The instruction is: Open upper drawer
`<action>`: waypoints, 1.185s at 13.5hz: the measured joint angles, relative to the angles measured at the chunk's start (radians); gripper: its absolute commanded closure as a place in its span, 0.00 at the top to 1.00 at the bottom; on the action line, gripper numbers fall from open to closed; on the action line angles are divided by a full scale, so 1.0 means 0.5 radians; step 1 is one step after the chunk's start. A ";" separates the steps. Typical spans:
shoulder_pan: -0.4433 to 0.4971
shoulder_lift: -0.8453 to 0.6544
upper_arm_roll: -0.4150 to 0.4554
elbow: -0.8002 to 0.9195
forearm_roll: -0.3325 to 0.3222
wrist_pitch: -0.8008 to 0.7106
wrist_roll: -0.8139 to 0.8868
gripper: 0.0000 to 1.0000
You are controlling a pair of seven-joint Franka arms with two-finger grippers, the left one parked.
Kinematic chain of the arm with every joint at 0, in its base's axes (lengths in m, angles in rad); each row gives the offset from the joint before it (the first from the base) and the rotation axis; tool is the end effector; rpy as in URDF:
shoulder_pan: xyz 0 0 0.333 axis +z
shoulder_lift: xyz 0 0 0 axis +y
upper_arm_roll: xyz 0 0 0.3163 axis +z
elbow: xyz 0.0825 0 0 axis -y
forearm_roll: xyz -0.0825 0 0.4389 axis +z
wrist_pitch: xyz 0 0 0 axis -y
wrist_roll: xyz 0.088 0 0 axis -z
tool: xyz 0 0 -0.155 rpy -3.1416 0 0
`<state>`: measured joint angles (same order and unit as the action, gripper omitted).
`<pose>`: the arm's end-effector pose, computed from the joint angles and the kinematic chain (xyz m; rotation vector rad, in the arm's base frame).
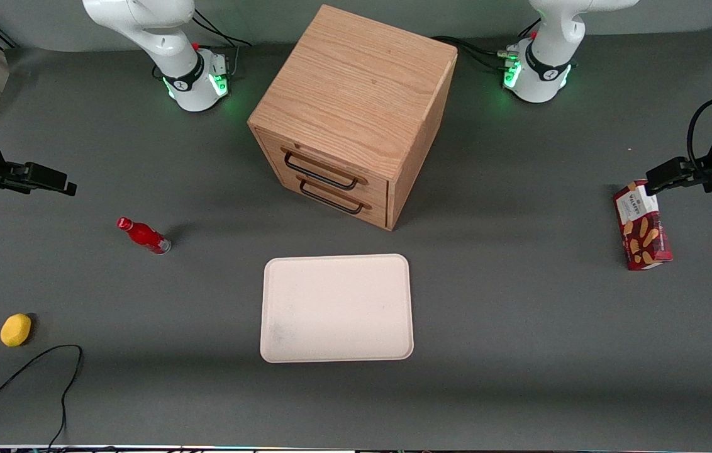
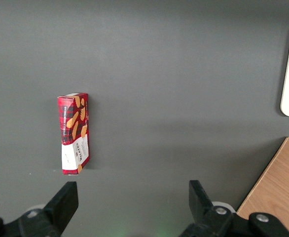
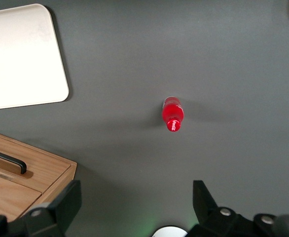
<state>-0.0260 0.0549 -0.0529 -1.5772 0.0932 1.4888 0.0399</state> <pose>0.6072 -0.0323 0.5345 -3.0356 0.1792 0.2154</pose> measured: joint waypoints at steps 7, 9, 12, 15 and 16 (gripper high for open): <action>0.001 0.043 -0.019 0.000 0.015 -0.002 -0.100 1.00; -0.001 0.046 -0.063 0.003 0.054 -0.038 -0.220 1.00; -0.003 0.048 -0.095 0.014 0.090 -0.050 -0.289 1.00; 0.012 0.060 -0.085 0.068 0.106 -0.051 -0.305 1.00; 0.026 0.060 -0.083 0.089 0.106 -0.058 -0.305 1.00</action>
<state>-0.0129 0.0850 -0.0945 -1.5327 0.1462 1.4599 -0.1124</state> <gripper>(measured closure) 0.000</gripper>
